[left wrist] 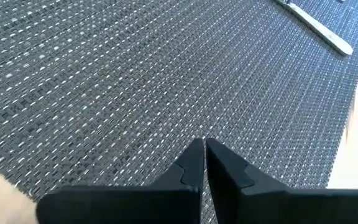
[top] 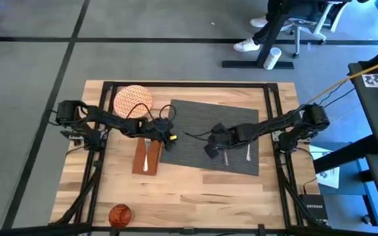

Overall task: Set table place
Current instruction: Put the silver table knife on the gray tablemat to the left of the silver spoon

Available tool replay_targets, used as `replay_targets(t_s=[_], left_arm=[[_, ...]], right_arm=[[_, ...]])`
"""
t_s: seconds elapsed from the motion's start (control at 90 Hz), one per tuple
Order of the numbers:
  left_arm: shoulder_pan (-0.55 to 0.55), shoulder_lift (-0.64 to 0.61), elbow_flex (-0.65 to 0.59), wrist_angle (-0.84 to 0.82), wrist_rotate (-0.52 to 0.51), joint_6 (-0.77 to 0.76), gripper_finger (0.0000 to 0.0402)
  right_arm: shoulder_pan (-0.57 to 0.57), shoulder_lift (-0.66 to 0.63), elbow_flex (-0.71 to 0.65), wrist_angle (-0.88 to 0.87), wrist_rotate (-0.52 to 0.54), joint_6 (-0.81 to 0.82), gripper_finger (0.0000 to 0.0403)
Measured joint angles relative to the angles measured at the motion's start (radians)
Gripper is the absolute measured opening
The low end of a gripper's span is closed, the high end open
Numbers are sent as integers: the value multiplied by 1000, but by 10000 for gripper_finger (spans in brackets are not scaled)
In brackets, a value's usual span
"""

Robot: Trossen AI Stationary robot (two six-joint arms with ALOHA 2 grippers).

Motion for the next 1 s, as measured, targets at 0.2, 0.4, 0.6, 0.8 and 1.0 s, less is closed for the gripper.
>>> replay_targets(t_s=[0.2, 0.4, 0.6, 0.8, 1.0], left_arm=[[0, 7, 0, 3, -5, 2, 0], [0, 51, 0, -1, -3, -8, 0], [-3, 74, 0, -2, 18, -22, 0], [-2, 74, 0, -3, 18, -7, 0], [-3, 74, 0, -5, 18, -6, 0]], right_arm=[[-2, 0, -49, 50, -10, 0, 0], [-11, 0, -103, 73, -33, 32, 0], [-13, -1, -120, 78, -41, 39, 0], [-13, -1, -120, 13, -35, 112, 0], [-13, -2, -119, -19, -32, 166, 0]])
